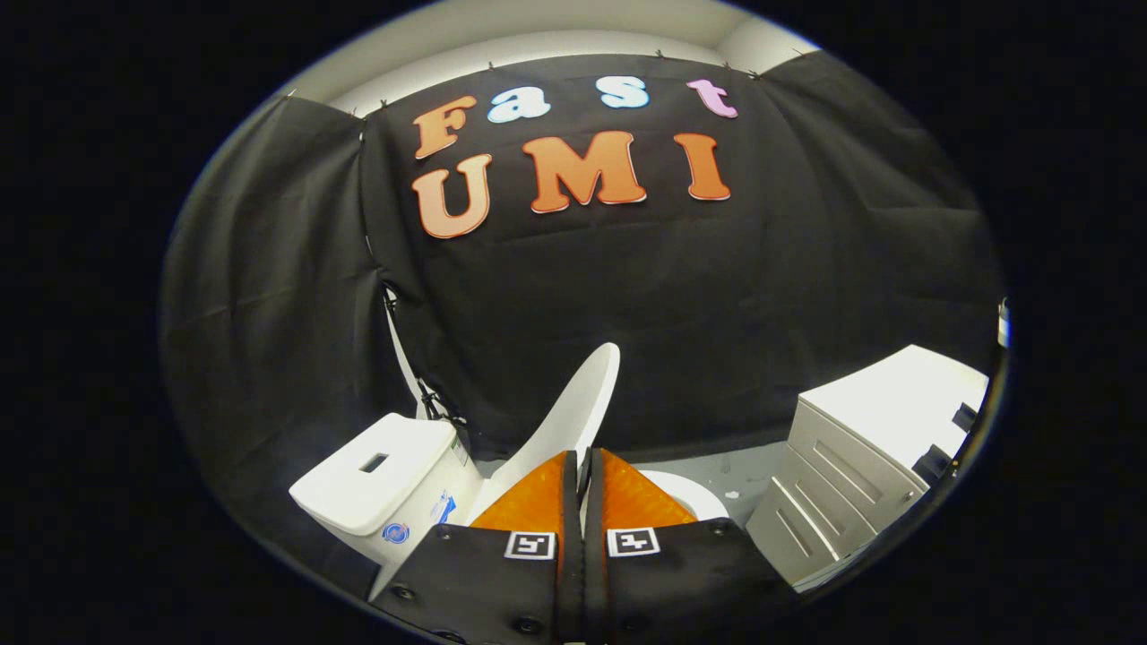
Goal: Open the toilet lid.
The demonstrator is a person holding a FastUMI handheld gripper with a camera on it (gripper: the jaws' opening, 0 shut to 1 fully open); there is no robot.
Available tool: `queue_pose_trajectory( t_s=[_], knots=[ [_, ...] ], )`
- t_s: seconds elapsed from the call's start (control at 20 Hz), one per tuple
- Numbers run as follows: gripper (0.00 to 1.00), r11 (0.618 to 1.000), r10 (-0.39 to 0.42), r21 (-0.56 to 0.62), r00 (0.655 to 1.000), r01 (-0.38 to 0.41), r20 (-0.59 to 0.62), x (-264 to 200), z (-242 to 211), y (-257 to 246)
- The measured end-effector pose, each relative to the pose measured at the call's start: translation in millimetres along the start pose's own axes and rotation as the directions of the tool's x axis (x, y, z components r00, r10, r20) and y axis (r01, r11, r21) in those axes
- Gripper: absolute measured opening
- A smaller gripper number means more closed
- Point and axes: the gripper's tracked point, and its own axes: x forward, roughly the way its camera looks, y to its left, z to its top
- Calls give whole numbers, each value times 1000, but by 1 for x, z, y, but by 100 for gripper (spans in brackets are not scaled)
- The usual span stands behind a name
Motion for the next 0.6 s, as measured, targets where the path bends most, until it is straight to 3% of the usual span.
queue_pose_trajectory(
  t_s=[0.6],
  knots=[
    [8, 984, 81, -164, 996, -72, 49, -6, 28, 104]
  ],
)
